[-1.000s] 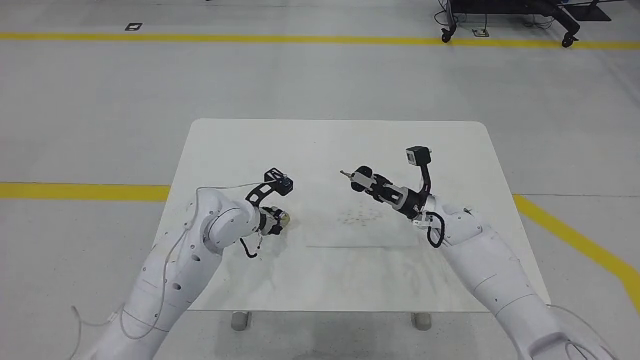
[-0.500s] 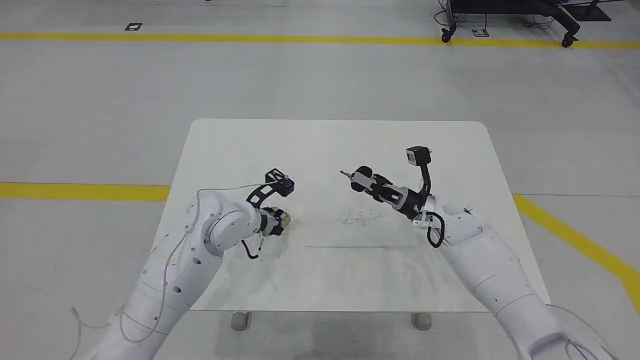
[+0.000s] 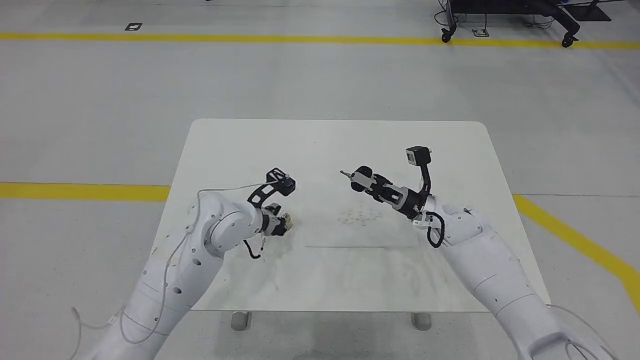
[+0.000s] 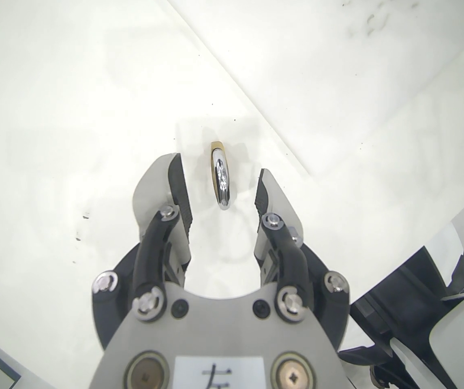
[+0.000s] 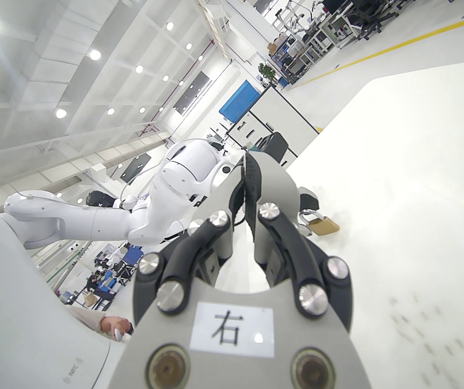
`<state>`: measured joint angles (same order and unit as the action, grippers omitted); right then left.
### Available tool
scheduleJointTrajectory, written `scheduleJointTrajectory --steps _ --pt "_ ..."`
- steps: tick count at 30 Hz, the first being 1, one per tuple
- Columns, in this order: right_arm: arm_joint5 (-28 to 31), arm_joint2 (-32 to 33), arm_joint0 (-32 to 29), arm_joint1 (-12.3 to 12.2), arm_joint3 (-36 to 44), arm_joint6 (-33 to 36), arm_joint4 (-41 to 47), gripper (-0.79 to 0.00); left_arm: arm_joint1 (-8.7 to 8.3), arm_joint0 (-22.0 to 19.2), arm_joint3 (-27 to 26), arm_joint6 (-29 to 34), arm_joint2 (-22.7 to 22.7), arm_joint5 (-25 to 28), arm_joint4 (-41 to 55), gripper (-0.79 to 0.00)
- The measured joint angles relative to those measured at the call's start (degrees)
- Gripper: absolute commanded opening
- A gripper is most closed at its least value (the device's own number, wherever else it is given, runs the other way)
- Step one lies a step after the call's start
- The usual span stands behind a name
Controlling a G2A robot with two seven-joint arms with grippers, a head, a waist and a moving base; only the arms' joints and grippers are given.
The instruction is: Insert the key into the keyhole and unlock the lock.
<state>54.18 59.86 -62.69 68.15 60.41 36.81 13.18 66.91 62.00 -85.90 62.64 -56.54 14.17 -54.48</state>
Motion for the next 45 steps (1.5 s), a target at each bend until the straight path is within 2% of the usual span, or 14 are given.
scheduleJointTrajectory --steps 1,14,21,27,29,31,36,40,45 --pt "0.0 0.0 0.0 0.0 0.0 0.0 0.0 -0.785 0.0 0.0 -0.1 -0.3 0.0 -0.2 -0.1 -0.785" --pt "0.0 0.0 0.0 0.0 0.0 0.0 0.0 -0.785 0.23 -0.7 0.2 0.7 1.5 -1.3 -1.0 -0.785" --pt "0.0 0.0 0.0 0.0 0.0 0.0 0.0 -0.785 -0.07 0.1 -2.1 -4.3 0.4 -2.5 -4.8 -0.785" --pt "0.0 0.0 0.0 0.0 0.0 0.0 0.0 -0.785 -0.05 0.3 -2.1 -4.5 0.3 -2.6 -4.2 -0.785" --pt "0.0 0.0 0.0 0.0 0.0 0.0 0.0 -0.785 0.02 1.2 -1.7 -7.3 -1.1 -3.3 -1.4 -0.785" --pt "0.0 0.0 0.0 0.0 0.0 0.0 0.0 -0.785 0.22 2.7 -0.5 -13.6 -3.4 -3.5 5.7 -0.785" --pt "-0.4 0.5 -1.6 0.1 3.3 -4.3 -2.8 -0.785 1.19 3.9 5.4 -24.3 -6.9 1.7 27.4 -0.785" --pt "-0.9 -0.4 -1.9 0.8 4.3 -8.3 -4.1 -0.785 1.96 2.6 9.3 -26.9 -6.4 6.0 37.9 -0.785" --pt "-1.4 -0.5 -1.7 0.9 4.3 -9.0 -4.7 -0.785 1.97 2.4 9.4 -26.8 -6.2 6.4 37.6 -0.785"
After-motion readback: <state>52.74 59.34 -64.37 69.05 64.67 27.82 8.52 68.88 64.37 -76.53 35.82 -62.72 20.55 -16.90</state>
